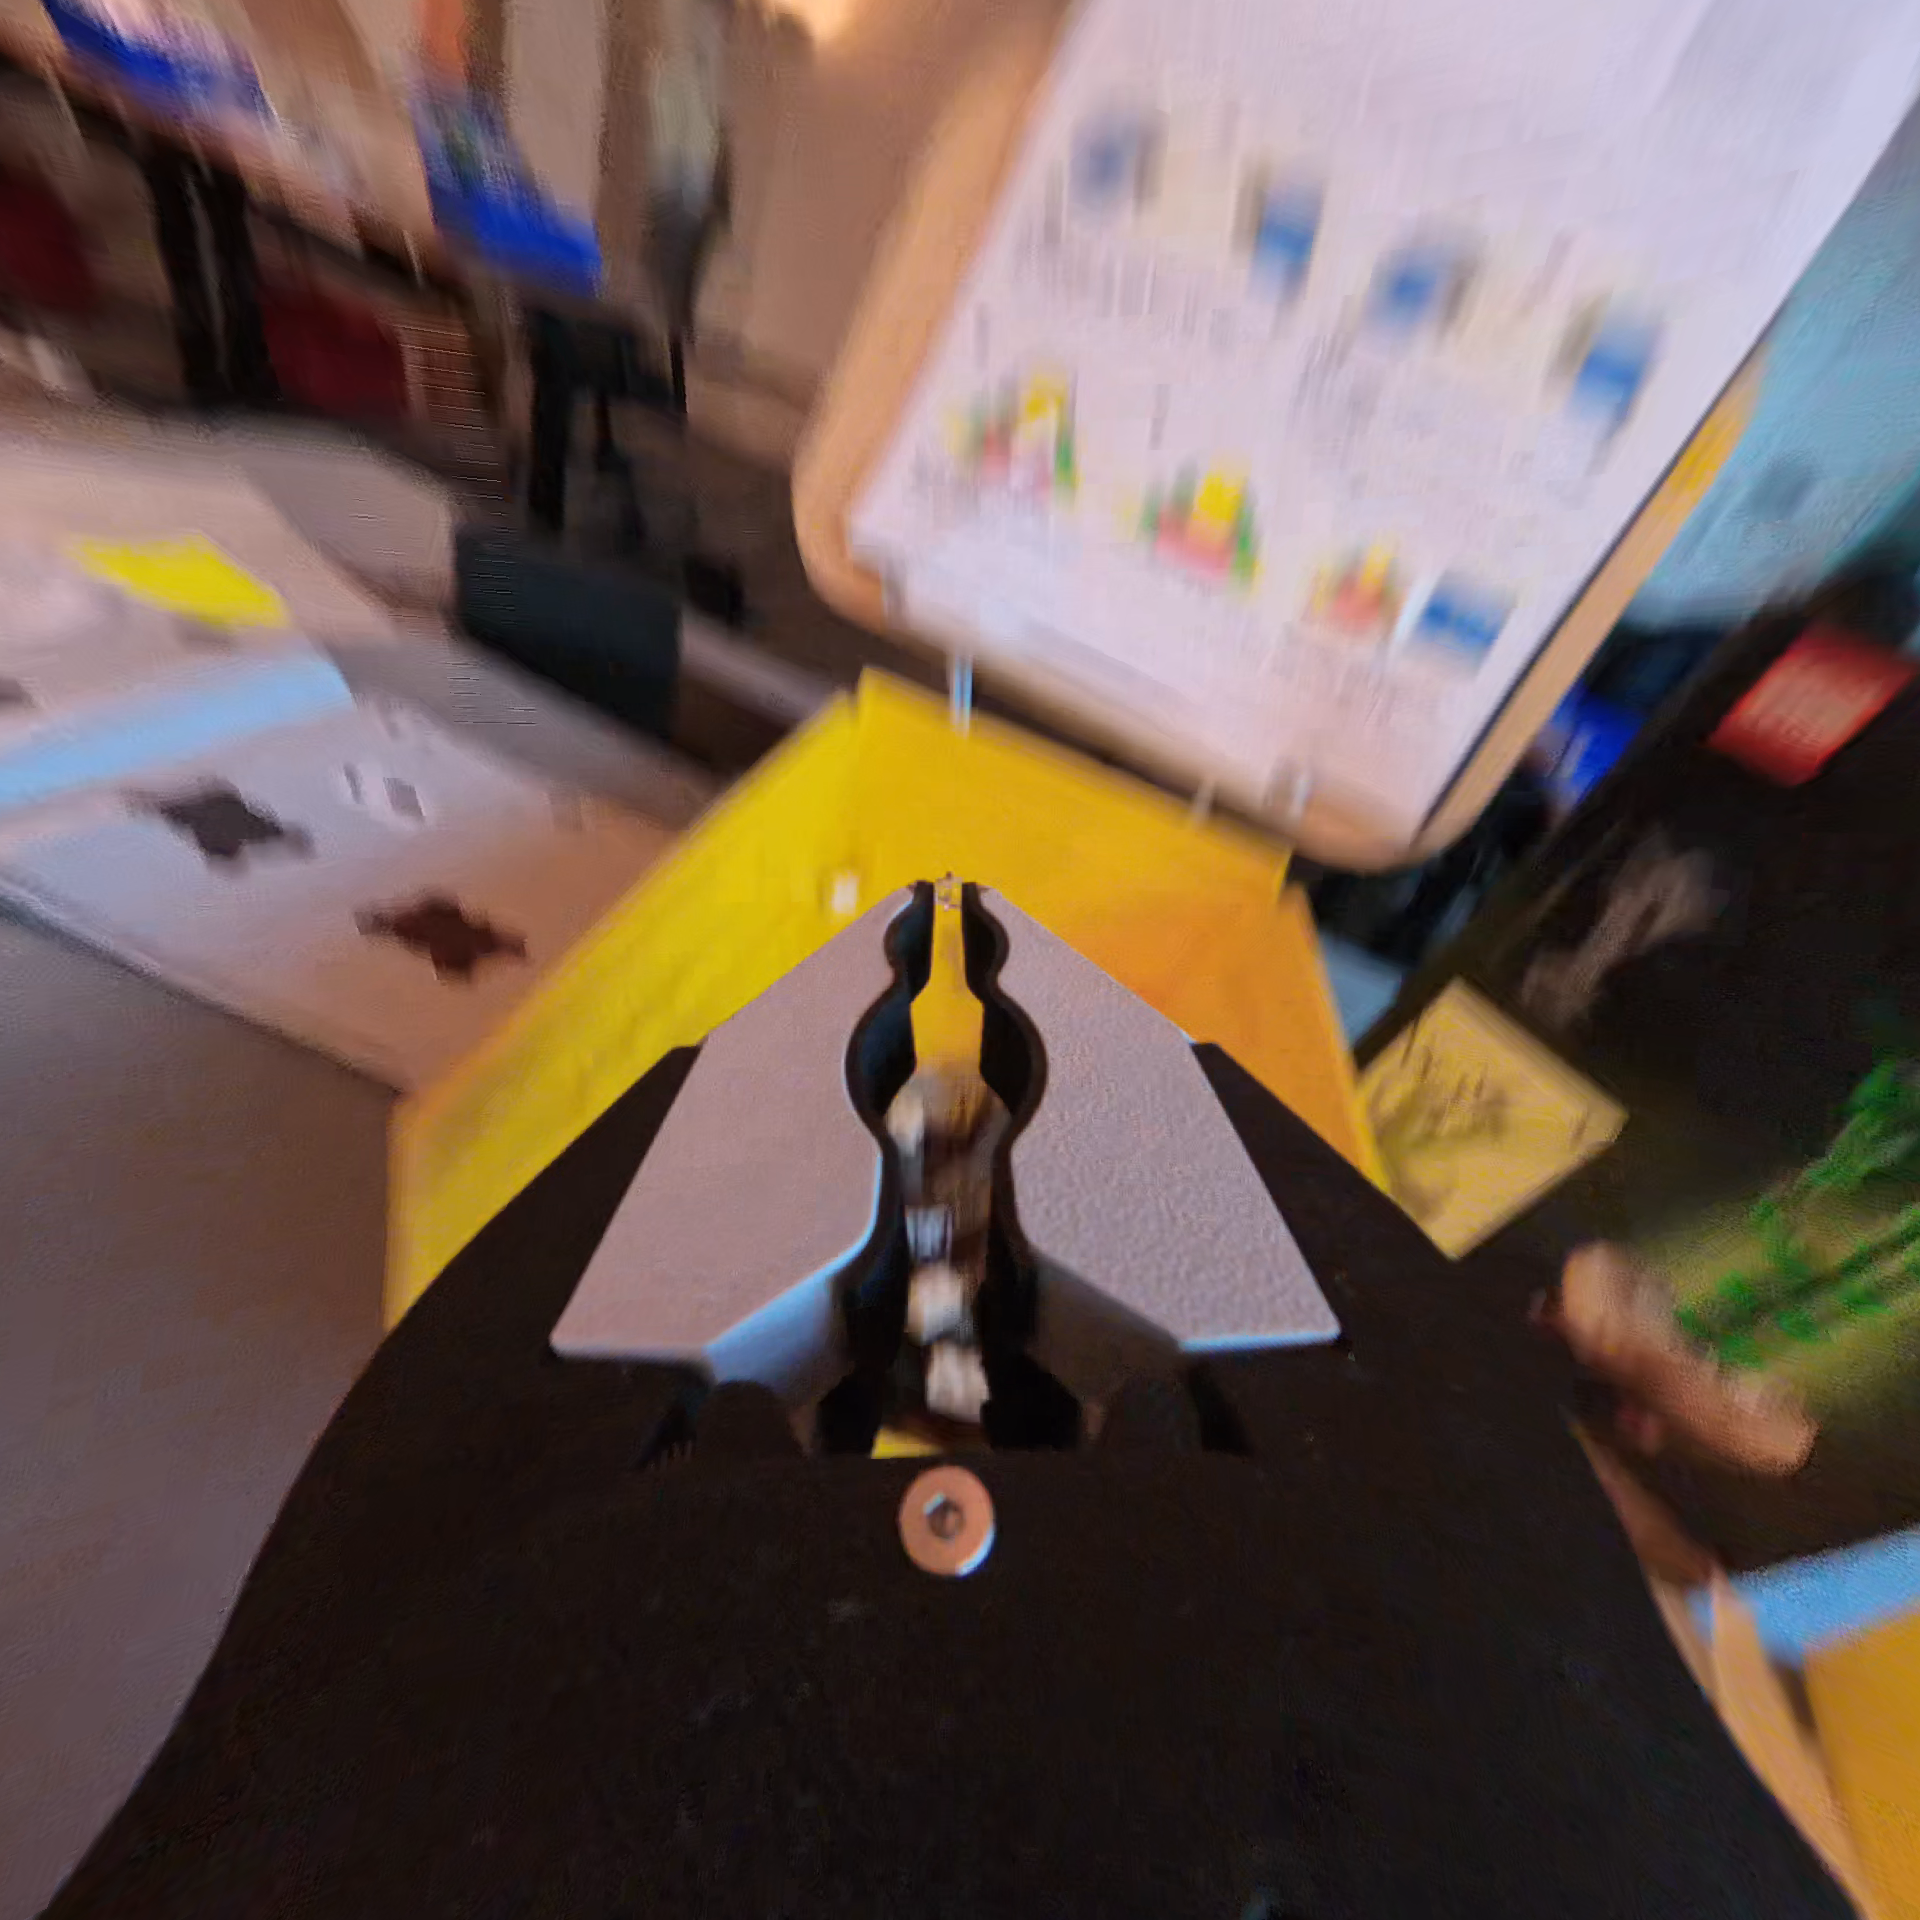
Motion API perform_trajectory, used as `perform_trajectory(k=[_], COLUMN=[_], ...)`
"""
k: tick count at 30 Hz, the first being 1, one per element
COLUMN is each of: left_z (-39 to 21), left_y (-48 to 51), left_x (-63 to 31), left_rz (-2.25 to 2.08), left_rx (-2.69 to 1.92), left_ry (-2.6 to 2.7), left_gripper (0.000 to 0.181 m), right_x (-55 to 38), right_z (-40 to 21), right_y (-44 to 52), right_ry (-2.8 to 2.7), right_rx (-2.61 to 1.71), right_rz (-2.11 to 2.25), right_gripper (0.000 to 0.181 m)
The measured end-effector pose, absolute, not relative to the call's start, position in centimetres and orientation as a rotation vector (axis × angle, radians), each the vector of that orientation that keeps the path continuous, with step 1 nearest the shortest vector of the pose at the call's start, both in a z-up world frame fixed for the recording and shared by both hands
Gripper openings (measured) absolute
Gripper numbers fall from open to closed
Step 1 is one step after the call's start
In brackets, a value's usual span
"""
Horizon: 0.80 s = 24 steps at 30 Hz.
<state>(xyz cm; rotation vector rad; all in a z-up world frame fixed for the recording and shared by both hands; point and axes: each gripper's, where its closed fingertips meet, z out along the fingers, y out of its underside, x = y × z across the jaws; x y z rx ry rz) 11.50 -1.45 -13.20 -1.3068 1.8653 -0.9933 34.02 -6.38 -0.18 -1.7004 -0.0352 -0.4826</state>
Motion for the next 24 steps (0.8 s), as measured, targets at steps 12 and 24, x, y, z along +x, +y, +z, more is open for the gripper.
perform_trajectory(k=[12,24], left_z=[-13.8,-16.4], left_y=[-0.8,-1.8], left_x=[9.8,9.4], left_rz=[-1.088,-0.953], left_rx=[-1.394,-1.346], left_ry=[1.981,2.117], left_gripper=[0.061,0.043], right_x=[28.6,10.6], right_z=[2.6,-13.5], right_y=[-6.1,-3.7], right_ry=[-0.166,-0.827], right_rx=[-1.481,-2.058], right_rz=[-0.246,0.316], right_gripper=[0.012,0.033])
